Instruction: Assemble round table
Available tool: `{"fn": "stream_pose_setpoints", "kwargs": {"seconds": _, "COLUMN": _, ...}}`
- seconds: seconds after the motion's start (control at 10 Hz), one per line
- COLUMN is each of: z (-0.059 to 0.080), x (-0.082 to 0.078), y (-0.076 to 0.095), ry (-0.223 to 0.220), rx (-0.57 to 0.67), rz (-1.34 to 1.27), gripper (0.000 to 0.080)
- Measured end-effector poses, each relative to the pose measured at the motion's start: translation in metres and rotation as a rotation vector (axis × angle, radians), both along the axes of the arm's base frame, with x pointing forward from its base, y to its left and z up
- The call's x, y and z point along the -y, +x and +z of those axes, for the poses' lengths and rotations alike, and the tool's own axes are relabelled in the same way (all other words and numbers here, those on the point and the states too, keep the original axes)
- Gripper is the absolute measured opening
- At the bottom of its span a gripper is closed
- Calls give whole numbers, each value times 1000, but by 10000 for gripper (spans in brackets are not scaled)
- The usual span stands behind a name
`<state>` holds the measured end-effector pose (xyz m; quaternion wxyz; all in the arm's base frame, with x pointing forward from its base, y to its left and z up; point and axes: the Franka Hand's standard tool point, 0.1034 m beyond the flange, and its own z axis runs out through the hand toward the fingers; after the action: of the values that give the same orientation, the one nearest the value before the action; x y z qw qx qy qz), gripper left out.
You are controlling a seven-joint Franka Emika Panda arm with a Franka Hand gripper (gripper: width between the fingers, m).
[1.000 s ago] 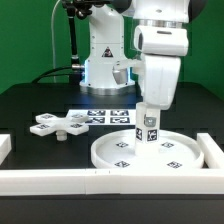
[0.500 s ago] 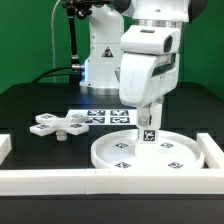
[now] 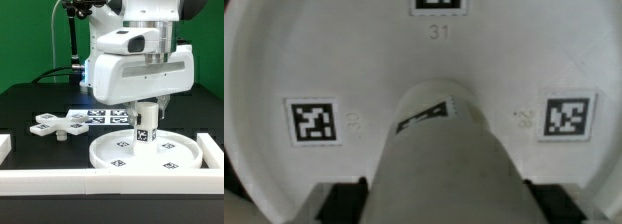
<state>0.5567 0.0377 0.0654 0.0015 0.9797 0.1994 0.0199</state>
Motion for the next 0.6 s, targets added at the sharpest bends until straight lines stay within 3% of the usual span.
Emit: {"fn": "stream_pose_setpoints", "kwargs": {"seconds": 0.6, "z": 0, "x": -2, "y": 1, "ry": 29, "rx": 9, "rz": -408, "gripper": 412}}
